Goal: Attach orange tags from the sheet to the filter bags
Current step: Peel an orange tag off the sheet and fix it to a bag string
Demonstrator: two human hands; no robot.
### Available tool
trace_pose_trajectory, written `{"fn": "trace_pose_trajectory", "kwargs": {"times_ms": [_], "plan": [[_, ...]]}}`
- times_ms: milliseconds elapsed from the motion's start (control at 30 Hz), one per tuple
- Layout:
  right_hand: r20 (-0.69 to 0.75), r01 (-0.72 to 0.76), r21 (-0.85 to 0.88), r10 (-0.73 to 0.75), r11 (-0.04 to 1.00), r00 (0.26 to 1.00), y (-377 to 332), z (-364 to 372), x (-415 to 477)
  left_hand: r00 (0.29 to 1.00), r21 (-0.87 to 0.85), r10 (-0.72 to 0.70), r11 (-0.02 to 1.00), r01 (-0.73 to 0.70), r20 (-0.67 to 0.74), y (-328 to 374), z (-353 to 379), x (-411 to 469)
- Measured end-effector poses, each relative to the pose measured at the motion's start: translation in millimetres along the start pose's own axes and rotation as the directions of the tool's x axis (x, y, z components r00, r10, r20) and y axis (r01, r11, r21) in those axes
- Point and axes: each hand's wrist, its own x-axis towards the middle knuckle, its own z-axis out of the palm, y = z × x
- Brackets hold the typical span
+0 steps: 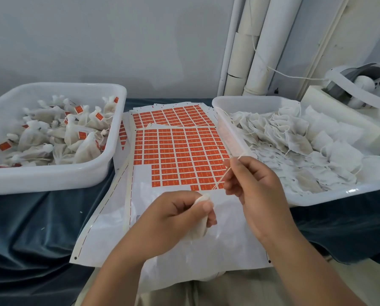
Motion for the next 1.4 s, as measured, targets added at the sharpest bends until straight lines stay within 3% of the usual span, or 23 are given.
{"fn": "trace_pose_trajectory", "kwargs": {"times_ms": [100,300,467,567,667,833,1033,1133,1233,1300,1400], "plan": [[0.031,0.041,-0.007,-0.041,0.999,0.999,-3,-1,-1,0.999,-0.039,0.031,0.999,-0.031,-0.010,-1,-1,-1],[0.158,0.178,-0.196,-0.148,0.964,0.976,5,10,-14,0.921,-0.178,0.074,0.972,-0.152,-0.383,1,9,1],[0.238,0.395,-0.401,-0.322,0.827,0.916,13,21,-24,0.914,-0.366,-0.037,0.922,-0.125,-0.404,2,9,-1],[0.233,0.513,-0.484,-0.460,0.709,0.856,16,21,-26,0.913,-0.296,-0.004,0.947,-0.127,-0.407,2,7,-1],[0.211,0.590,-0.498,-0.571,0.636,0.793,14,18,-24,0.896,-0.098,0.063,0.988,-0.117,-0.439,0,5,1],[0.251,0.615,-0.454,-0.570,0.644,0.782,6,14,-22,0.941,0.031,0.064,0.998,-0.057,-0.332,-3,3,2],[0.392,0.685,-0.478,-0.565,0.549,0.726,-2,7,-13,0.986,0.200,0.136,0.973,-0.116,-0.093,5,-1,-5],[0.428,0.610,-0.459,-0.441,0.646,0.789,-8,6,-14,0.988,0.234,0.156,0.960,-0.153,0.005,4,0,-8],[0.383,0.346,-0.404,-0.187,0.847,0.905,-12,3,-14,0.980,0.286,0.187,0.937,-0.198,0.067,5,1,-8],[0.413,0.150,-0.276,-0.024,0.949,0.911,-11,1,-12,0.975,0.271,0.204,0.937,-0.221,0.091,5,2,-7],[0.469,-0.059,-0.142,0.119,0.988,0.875,-6,0,-10,0.977,0.241,0.178,0.949,-0.202,0.120,6,0,-7]]}}
